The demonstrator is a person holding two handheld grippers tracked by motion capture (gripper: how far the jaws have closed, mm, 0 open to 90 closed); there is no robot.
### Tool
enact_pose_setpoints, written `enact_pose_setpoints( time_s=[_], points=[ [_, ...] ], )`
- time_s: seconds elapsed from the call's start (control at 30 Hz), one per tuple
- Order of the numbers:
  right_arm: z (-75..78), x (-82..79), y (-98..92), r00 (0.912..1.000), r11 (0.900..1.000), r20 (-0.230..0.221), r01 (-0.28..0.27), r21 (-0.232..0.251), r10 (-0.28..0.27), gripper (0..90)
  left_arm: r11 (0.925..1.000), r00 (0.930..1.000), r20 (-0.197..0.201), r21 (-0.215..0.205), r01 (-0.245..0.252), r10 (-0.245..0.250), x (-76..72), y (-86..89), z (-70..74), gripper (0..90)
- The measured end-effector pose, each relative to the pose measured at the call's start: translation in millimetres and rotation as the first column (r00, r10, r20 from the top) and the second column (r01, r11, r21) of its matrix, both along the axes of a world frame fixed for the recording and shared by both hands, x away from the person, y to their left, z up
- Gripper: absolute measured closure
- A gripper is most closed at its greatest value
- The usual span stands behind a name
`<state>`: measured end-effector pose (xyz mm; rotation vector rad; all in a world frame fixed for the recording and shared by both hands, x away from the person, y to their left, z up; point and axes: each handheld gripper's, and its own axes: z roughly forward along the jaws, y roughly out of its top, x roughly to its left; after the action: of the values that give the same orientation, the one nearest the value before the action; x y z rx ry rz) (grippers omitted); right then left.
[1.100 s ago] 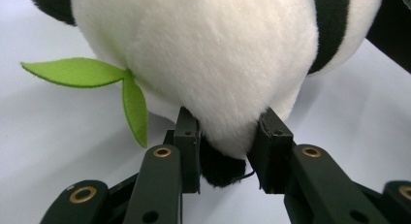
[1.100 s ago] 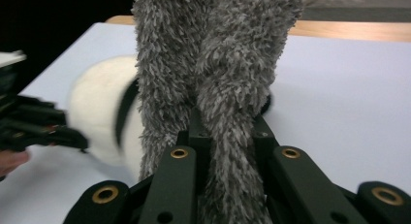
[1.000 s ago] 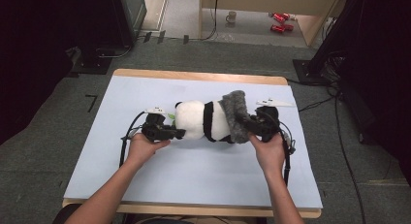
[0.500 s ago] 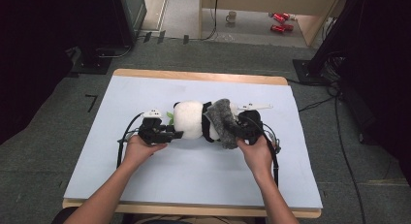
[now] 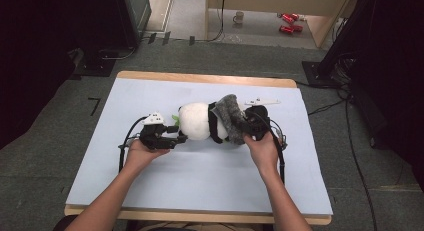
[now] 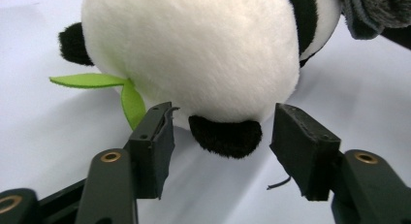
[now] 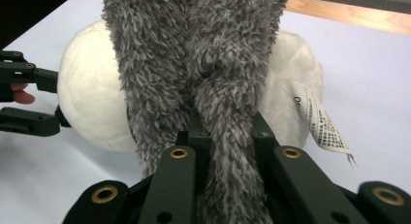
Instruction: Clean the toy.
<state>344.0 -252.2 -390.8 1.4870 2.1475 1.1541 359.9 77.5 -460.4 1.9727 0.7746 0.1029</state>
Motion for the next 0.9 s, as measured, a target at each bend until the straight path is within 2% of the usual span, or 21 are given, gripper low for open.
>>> enact_pose_setpoints(
  time_s=[0.2,0.3,0.37,0.6,0.67,0.8,0.9],
  points=[
    [2.0,6.7,0.0,1.0000,1.000,0.003,-0.005,-0.002,0.005,78.4,0.9982,0.9993,0.034,-0.058,-0.011,0.013,3.0,0.3,4.1,37.2],
    [2.3,8.5,-0.6,1.0000,1.000,0.003,-0.001,0.010,0.001,78.3,0.9975,0.9996,0.028,-0.070,-0.003,0.005,10.0,-0.5,9.6,36.9],
    [2.3,8.5,-0.3,1.0000,1.000,0.003,0.000,0.011,0.000,78.3,0.9975,0.9998,0.022,-0.070,0.004,-0.003,13.7,-2.7,9.8,35.7],
    [2.5,9.0,0.4,0.9999,1.000,0.013,-0.001,0.025,0.001,77.9,0.9986,0.9982,0.059,-0.052,-0.012,0.015,19.9,-12.2,-0.1,30.5],
    [2.6,8.8,1.3,0.9998,1.000,0.020,0.001,0.024,-0.001,77.7,0.9983,0.9979,0.057,-0.050,-0.029,0.032,20.5,-14.7,-2.0,34.3],
    [4.1,7.5,1.8,0.9996,1.000,0.027,0.005,0.026,-0.006,77.8,0.9964,0.9976,-0.034,-0.057,-0.062,0.061,23.1,-14.4,-1.5,52.5],
    [9.4,3.6,4.5,0.9995,0.999,0.032,0.004,0.043,-0.005,79.0,0.9969,0.9971,-0.016,-0.025,-0.074,0.074,20.1,-16.4,2.3,64.0]
  ],
)
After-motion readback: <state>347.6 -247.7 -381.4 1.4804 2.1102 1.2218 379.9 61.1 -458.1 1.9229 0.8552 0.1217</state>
